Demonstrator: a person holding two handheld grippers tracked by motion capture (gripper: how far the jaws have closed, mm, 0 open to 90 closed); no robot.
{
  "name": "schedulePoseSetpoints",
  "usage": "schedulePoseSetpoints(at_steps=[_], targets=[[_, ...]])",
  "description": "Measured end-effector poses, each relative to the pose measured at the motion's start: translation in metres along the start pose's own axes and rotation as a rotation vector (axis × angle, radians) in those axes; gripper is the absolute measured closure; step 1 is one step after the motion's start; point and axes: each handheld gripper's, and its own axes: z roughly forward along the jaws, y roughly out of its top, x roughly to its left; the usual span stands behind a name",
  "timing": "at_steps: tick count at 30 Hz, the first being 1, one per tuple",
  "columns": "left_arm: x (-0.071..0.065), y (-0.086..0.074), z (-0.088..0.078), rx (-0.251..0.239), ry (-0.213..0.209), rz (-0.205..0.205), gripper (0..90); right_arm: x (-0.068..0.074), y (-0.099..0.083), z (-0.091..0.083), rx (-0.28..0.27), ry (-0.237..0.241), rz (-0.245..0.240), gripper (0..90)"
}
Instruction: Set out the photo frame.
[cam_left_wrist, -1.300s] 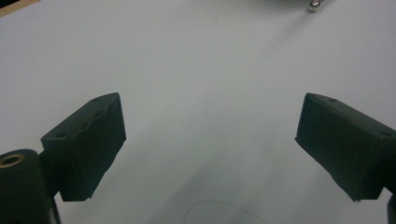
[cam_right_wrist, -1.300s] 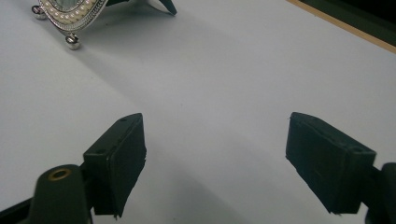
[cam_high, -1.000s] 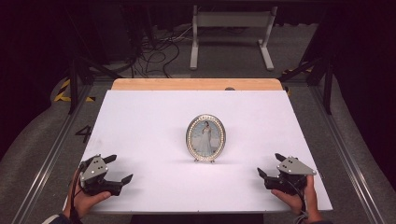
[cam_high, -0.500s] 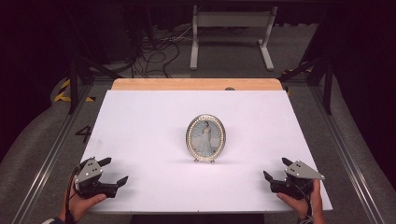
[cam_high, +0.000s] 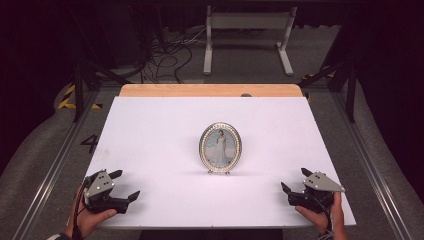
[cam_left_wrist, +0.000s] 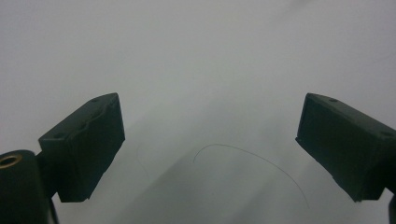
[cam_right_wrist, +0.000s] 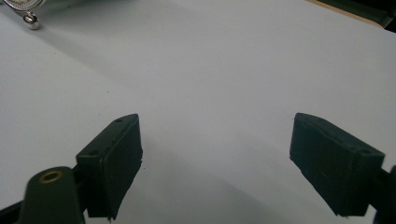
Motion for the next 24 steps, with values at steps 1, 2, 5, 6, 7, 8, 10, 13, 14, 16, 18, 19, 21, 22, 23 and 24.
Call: schedulePoseSetpoints(at_steps=[1, 2, 5, 6, 7, 8, 10, 13, 14, 16, 18, 19, 21, 22, 23, 24], targets=[[-0.0005, 0.0001, 0.0003, 0.002, 0.000, 0.001, 7.9, -0.0001, -0.0001, 0.0002, -0.001, 0.002, 0.003, 17.1], [-0.0005, 0.0002, 0.0007, 0.002, -0.004, 0.006, 7.9, -0.0001, 0.0000, 0.0001, -0.001, 0.002, 0.002, 17.2], [-0.0008, 0.0002, 0.0009, 0.003, -0.004, 0.006, 7.9, 0.0004, 0.0006, -0.0002, -0.003, 0.001, -0.004, 17.1], [-0.0008, 0.0000, 0.0009, 0.005, -0.006, 0.008, 7.9, 0.0004, 0.0006, -0.0002, -0.003, 0.001, -0.004, 17.1], [-0.0009, -0.0001, 0.0011, 0.006, -0.009, 0.008, 8.0, 0.0004, 0.0009, -0.0002, -0.004, -0.002, -0.005, 17.2], [-0.0011, -0.0001, 0.0013, 0.011, -0.008, 0.012, 8.3, 0.0003, 0.0010, -0.0003, -0.005, -0.003, -0.003, 17.1], [-0.0016, 0.0001, 0.0015, 0.015, -0.007, 0.015, 8.4, -0.0002, 0.0009, -0.0001, -0.004, -0.005, 0.001, 17.1], [-0.0023, 0.0005, 0.0013, 0.009, -0.006, 0.012, 8.3, -0.0009, 0.0007, 0.0005, -0.001, -0.012, 0.005, 17.1], [-0.0024, 0.0004, 0.0008, 0.009, -0.001, 0.015, 8.3, -0.0009, 0.0008, 0.0007, -0.001, -0.014, 0.005, 17.1], [-0.0028, 0.0001, 0.0004, 0.012, -0.001, 0.016, 8.3, -0.0007, 0.0011, 0.0006, -0.001, -0.022, 0.003, 17.1], [-0.0026, -0.0005, -0.0002, 0.015, 0.002, 0.011, 8.2, -0.0005, 0.0019, 0.0004, -0.008, -0.021, 0.005, 17.1], [-0.0022, -0.0007, -0.0001, 0.014, 0.002, 0.011, 8.2, -0.0004, 0.0022, 0.0005, -0.009, -0.021, 0.005, 17.0], [-0.0020, -0.0014, -0.0002, 0.012, -0.001, 0.010, 8.2, -0.0004, 0.0026, 0.0013, -0.009, -0.016, 0.004, 17.0], [-0.0020, -0.0014, -0.0002, 0.012, -0.001, 0.010, 8.2, -0.0004, 0.0026, 0.0013, -0.009, -0.016, 0.004, 17.0], [-0.0020, -0.0018, -0.0005, 0.013, 0.001, 0.011, 8.2, -0.0003, 0.0029, 0.0023, -0.007, -0.016, 0.002, 16.9], [-0.0021, -0.0022, -0.0013, 0.017, 0.006, 0.010, 8.2, -0.0003, 0.0033, 0.0032, -0.005, -0.017, 0.002, 16.8]])
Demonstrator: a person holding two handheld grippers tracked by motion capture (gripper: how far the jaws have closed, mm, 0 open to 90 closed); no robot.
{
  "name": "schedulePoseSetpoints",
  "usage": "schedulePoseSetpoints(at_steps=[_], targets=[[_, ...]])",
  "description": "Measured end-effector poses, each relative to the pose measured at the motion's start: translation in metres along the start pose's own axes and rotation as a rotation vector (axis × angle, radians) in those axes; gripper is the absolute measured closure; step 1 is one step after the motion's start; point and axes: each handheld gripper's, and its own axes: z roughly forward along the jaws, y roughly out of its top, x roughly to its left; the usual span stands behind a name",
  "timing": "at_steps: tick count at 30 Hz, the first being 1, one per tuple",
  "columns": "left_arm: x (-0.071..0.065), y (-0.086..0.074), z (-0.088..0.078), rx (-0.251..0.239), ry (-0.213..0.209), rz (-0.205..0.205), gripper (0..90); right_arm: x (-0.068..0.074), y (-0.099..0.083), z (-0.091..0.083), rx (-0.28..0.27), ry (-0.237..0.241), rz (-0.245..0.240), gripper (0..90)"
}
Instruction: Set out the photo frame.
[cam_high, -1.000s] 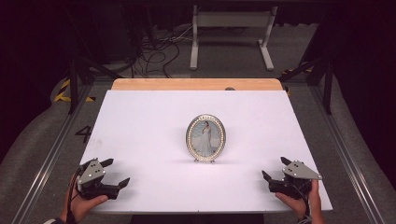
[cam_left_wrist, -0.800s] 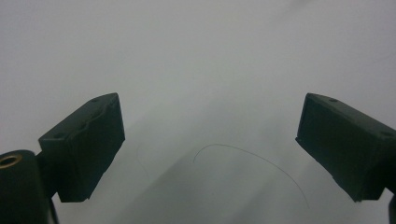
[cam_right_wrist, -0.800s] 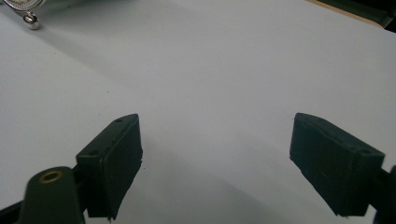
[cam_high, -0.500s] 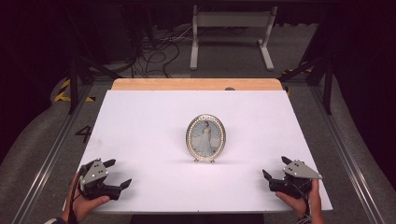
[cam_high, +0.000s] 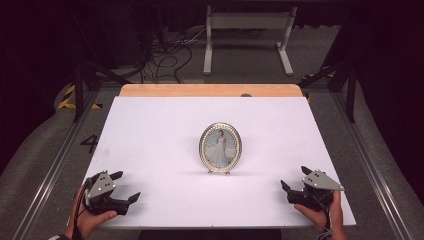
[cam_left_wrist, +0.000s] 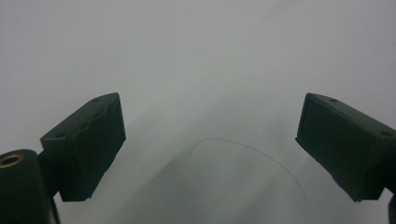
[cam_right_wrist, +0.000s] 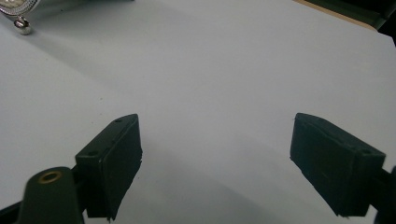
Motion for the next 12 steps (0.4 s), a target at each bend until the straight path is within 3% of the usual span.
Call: schedulePoseSetpoints(at_steps=[12], targets=[[0.0000, 0.0003, -0.0004, 0.000, 0.009, 0.001, 8.2, 0.0007, 0.0011, 0.0026, -0.002, 0.013, -0.004, 16.9]])
